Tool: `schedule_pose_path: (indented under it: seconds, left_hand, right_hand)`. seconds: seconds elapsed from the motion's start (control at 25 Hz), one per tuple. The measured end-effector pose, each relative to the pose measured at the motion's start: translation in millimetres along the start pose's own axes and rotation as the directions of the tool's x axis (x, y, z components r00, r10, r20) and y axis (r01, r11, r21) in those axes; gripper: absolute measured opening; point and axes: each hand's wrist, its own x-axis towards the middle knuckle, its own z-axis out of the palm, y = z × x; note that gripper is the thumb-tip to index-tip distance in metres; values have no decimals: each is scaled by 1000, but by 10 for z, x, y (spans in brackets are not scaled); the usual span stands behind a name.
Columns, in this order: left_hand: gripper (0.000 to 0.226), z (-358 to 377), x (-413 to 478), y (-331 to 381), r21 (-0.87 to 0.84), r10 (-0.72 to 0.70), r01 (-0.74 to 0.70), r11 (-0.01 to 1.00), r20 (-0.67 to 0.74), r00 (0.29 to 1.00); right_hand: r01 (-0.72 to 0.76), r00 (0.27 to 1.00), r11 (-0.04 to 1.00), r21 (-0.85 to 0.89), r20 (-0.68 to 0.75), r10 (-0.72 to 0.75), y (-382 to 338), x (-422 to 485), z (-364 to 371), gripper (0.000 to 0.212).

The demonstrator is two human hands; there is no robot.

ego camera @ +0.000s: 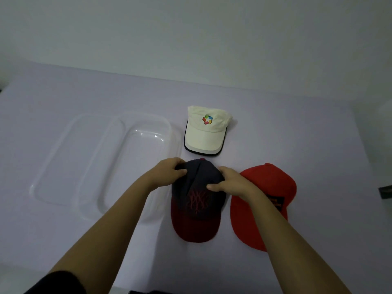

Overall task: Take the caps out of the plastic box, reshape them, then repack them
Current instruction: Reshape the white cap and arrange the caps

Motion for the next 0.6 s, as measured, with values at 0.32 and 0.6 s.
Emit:
schedule_pose_path:
  seconds: [0.32, 0.6]
  left_hand:
    - [36, 52, 108, -19, 75, 9, -4, 997, -56, 998]
    - [20, 23, 90, -33, -589, 1, 99, 802, 168, 986]
  right_hand:
    - [-11, 996, 974, -227, -87, -9, 34, 41, -90, 25]
    - [-10, 1000, 986, 169, -4, 11, 115, 24, 15, 20]
